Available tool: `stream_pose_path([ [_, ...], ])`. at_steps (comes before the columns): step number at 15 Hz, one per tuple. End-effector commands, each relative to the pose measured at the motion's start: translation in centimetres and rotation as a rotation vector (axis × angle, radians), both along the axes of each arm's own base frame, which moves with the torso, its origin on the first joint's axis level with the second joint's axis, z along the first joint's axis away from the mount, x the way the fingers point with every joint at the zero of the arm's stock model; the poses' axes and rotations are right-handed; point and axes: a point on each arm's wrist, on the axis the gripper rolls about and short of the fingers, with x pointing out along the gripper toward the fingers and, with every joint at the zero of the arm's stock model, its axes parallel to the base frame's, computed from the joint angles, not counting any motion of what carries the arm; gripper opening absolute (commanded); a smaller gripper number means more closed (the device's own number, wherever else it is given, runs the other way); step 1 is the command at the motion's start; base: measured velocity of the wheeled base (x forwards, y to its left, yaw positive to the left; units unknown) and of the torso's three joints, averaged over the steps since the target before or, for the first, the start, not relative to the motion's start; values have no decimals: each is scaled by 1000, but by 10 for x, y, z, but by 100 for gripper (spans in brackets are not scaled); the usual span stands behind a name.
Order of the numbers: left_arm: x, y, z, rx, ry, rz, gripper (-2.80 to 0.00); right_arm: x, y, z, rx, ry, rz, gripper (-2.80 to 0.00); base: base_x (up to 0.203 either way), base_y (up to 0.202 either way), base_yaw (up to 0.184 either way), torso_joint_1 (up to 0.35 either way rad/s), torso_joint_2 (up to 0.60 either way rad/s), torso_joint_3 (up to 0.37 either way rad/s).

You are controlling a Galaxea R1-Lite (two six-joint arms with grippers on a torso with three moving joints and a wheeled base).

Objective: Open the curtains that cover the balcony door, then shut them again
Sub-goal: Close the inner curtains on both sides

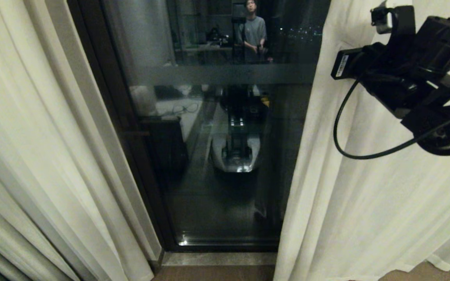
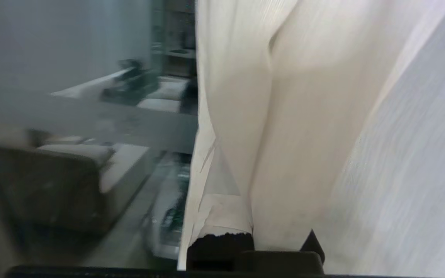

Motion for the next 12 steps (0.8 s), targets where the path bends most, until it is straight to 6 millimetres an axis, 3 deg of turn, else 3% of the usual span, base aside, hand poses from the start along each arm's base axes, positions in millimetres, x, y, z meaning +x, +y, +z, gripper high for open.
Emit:
stream_pose_path([
  [1, 0, 0, 0, -1, -2, 1, -280, 2, 16, -8, -12, 15, 34, -280, 0, 0, 0, 0, 0, 0],
  [5, 0, 0, 0, -1, -2, 1, -280, 4, 33, -14, -27, 9, 62, -280, 0, 0, 0, 0, 0, 0],
  [12, 0, 0, 0, -1, -1, 1, -280, 2, 40, -16, -33, 9, 78, -280, 0, 0, 0, 0, 0, 0],
])
